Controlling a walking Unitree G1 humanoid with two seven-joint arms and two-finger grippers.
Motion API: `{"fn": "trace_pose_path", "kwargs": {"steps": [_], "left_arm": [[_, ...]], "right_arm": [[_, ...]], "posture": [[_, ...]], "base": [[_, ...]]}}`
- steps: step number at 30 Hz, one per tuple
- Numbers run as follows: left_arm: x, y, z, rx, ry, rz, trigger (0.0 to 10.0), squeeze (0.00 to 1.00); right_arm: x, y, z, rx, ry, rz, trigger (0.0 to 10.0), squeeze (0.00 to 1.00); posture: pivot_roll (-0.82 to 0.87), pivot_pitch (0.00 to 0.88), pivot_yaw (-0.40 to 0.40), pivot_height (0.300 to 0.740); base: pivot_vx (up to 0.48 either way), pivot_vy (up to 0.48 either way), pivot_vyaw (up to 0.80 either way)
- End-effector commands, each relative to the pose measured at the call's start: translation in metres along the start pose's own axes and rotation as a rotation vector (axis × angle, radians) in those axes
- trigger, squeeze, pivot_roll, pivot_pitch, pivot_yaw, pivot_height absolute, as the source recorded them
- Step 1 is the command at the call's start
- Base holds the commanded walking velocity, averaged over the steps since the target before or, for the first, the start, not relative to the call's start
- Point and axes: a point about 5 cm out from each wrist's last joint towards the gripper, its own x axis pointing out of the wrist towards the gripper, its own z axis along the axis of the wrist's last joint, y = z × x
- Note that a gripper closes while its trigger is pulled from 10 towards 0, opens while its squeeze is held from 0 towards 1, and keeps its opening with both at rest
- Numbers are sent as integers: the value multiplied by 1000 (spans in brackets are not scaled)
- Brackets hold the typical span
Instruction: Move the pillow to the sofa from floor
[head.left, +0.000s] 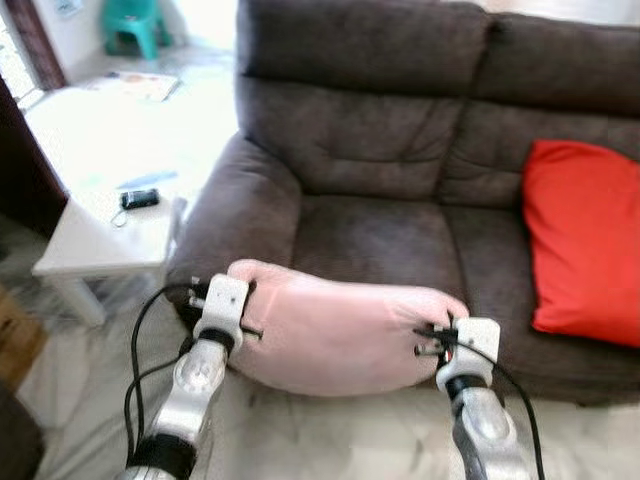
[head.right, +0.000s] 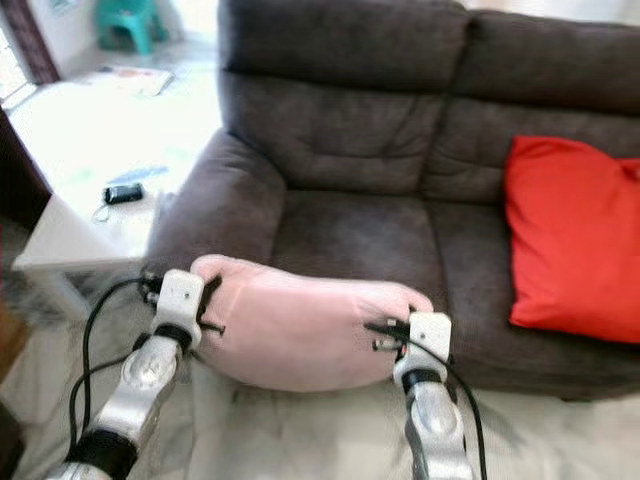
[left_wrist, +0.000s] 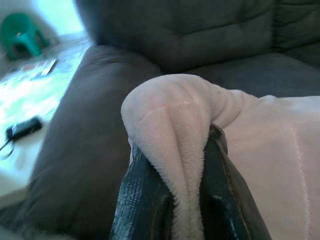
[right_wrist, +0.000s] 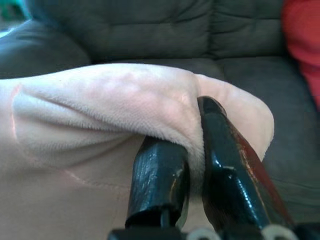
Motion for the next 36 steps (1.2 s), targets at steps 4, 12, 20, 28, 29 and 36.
{"fn": "trace_pose_path", "kwargs": {"steps": [4,12,20,28,29,36], "left_arm": [[3,17,6,-16,-23,96,10000,0],[2,22,5,-18,-25,121,10000,0],[2,24,7,-24,-38,134,10000,0],[-1,28,13,-41,-75,145,10000,0],[-1,28,13,-43,-73,147,10000,0],[-2,29,9,-60,-58,156,10000,0]], "right_arm": [[0,-29,9,7,-47,-121,10000,0],[2,-25,12,8,-58,-98,10000,0],[4,-25,15,0,-67,-92,10000,0],[5,-25,17,-10,-78,-87,10000,0],[5,-25,17,-8,-77,-88,10000,0],[6,-24,18,-5,-81,-86,10000,0]], "posture": [[94,0,-58,740],[96,0,-59,740],[89,0,-55,740],[84,0,-49,740],[84,0,-49,740],[78,0,-46,740]], "base": [[0,0,0],[0,0,0],[0,0,0],[0,0,0],[0,0,0],[0,99,0]]}}
